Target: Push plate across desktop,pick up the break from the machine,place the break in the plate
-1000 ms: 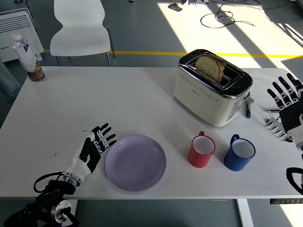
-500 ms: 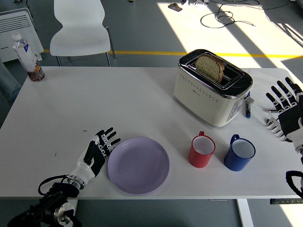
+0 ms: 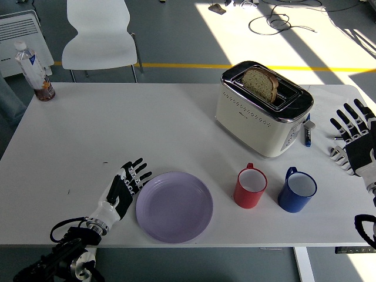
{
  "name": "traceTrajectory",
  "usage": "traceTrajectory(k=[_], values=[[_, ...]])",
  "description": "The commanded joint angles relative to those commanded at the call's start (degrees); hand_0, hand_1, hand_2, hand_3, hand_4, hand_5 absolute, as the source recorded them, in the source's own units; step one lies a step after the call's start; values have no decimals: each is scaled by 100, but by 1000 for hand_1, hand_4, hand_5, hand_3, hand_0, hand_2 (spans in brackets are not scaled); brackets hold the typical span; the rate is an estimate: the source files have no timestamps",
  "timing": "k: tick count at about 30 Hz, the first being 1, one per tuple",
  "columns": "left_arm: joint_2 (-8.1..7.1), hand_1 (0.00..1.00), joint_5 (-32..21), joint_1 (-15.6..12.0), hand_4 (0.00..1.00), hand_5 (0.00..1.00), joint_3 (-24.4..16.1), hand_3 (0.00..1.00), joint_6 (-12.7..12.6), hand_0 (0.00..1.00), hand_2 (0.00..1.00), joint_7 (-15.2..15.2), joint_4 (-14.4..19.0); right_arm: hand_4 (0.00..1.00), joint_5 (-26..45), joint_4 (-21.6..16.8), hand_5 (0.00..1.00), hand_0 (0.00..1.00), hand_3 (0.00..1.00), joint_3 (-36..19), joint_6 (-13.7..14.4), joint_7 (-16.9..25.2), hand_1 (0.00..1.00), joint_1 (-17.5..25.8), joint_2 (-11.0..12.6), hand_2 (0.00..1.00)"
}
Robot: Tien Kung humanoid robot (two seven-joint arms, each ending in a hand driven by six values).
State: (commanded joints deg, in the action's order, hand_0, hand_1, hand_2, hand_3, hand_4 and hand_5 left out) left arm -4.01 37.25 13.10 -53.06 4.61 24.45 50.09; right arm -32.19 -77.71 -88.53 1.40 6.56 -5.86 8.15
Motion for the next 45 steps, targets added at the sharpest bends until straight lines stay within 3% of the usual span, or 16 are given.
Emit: traceTrajectory(k=[2,11,16,22,27,29,30,35,36,39,45], values=[[19,844,66,-26,532,998,-82,943,-55,765,955,38,37,523,-1,0,542,772,754,1,0,-1,742,-3,1,747],[134,846,720,-181,534,998,-1284,939,-380,773,953,124,491,524,-65,-4,536,772,754,22,25,-25,743,-72,96,746],[153,847,944,-282,533,998,-2106,936,-395,779,950,-80,995,524,-392,-43,533,768,754,182,171,-40,741,-382,423,746],[110,846,700,-426,532,998,-2756,933,-255,781,941,-490,1496,521,-474,-16,524,766,753,385,251,-56,741,-730,723,745],[70,845,517,-628,533,998,-3256,917,-134,783,931,-800,1964,525,-1349,213,506,766,753,900,662,-67,744,-1313,1225,750],[58,845,405,-699,533,998,-3401,917,-70,783,931,-915,2079,525,-1795,366,506,766,753,1159,781,-157,744,-1633,1427,750],[56,847,346,-740,533,998,-3485,912,-36,789,927,-967,2140,675,-2051,472,390,823,819,1311,811,-254,799,-1822,1533,816],[91,847,133,-834,533,998,-3757,912,21,789,927,-1038,2240,675,-3242,1121,390,823,819,2107,796,-636,799,-2889,1744,816],[106,847,45,-842,532,998,-3816,907,37,791,923,-1053,2239,739,-3503,1322,334,855,872,2302,774,-692,831,-3129,1719,885],[138,847,-54,-851,532,998,-3906,907,43,791,923,-1060,2222,739,-4211,1743,334,855,872,2681,680,-793,831,-3690,1622,885],[185,846,-59,-888,531,998,-4014,902,17,795,922,-1079,2164,767,-5291,2783,325,867,890,3495,413,-988,844,-4672,1185,910]])
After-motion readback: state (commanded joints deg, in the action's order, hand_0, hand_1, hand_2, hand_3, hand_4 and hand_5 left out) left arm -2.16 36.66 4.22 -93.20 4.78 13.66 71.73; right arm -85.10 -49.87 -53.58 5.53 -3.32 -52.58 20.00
